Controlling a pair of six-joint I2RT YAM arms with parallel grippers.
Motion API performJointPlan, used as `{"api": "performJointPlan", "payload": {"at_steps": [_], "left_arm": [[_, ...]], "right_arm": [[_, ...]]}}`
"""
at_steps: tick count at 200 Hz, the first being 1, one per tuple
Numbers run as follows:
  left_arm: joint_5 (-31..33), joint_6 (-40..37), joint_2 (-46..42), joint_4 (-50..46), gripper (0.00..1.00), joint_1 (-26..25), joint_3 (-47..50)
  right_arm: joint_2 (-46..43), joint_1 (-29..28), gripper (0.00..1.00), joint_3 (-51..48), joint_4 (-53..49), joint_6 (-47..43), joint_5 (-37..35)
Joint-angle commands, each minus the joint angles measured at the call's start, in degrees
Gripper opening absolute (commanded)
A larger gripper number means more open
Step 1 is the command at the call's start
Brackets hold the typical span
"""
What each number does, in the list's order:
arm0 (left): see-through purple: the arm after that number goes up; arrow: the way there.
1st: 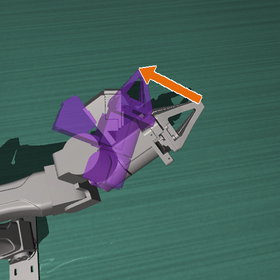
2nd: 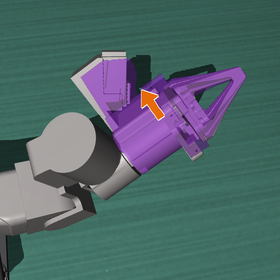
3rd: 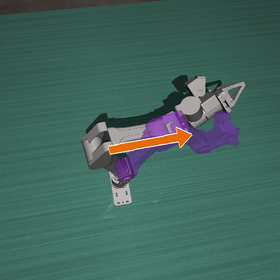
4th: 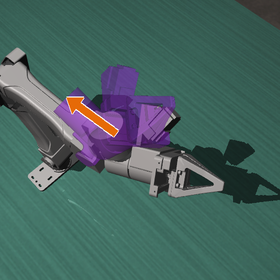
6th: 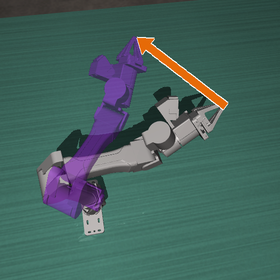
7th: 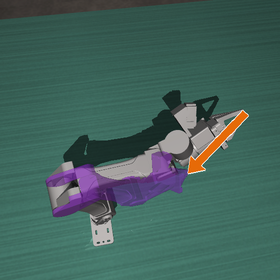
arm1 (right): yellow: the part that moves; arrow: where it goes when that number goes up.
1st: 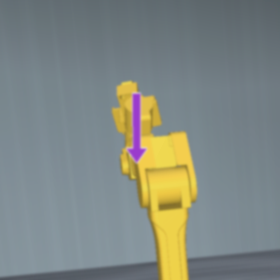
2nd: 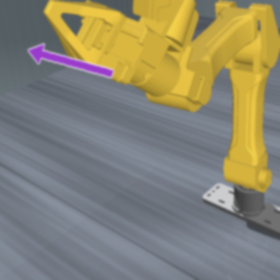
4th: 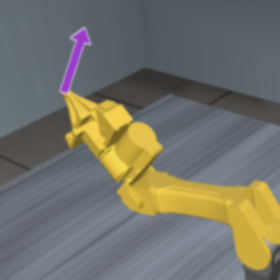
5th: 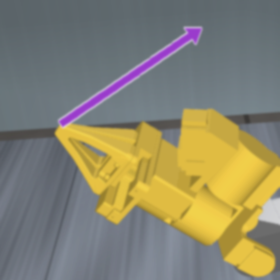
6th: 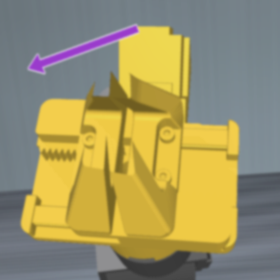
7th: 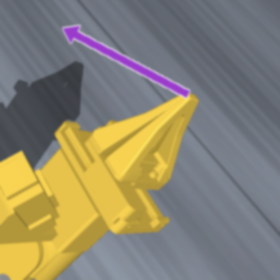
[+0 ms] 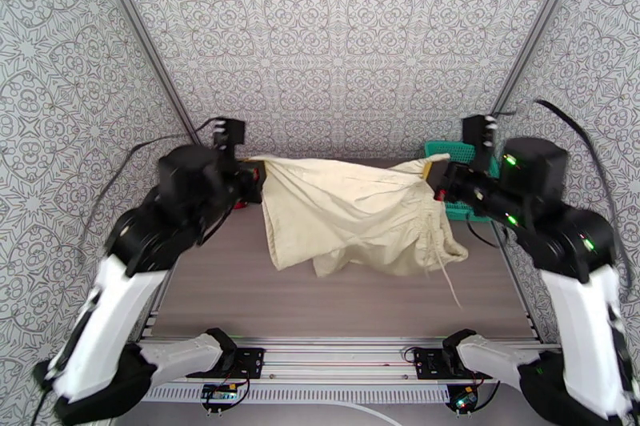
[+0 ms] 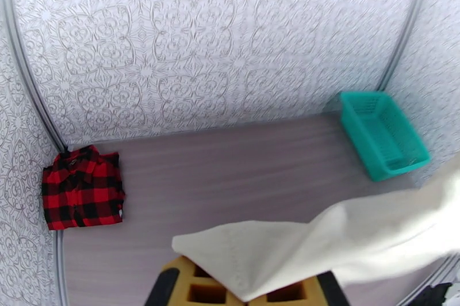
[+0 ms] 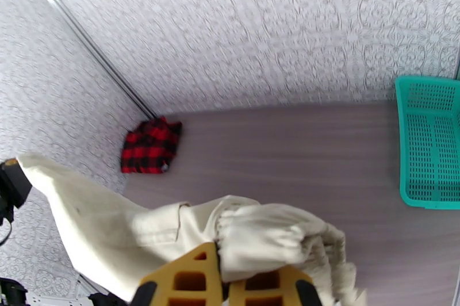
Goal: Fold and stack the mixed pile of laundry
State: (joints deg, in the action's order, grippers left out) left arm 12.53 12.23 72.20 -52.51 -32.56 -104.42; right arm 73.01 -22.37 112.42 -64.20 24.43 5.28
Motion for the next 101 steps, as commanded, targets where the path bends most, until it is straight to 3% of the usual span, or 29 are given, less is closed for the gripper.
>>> {"api": "performJointPlan", "payload": {"at_steps": [1,44,101], "left_arm": [[-5.3,-4.4,0.4,0.5,0.00,1.5,-5.1],[-3.5,-10.3,-5.0,-0.9,0.00,-2.0,-7.4],[5.8,-14.1,-10.6,-4.6,0.00,-16.8,-11.7]], "right_arm": [[3.0,0.6,0.00,4.1,-1.2,-2.9,0.6],[-1.6,0.6,0.00,5.5,0.0,-4.1,6.0],[-11.2,0.5,0.00,5.6,-2.4,-2.3,8.4]]}}
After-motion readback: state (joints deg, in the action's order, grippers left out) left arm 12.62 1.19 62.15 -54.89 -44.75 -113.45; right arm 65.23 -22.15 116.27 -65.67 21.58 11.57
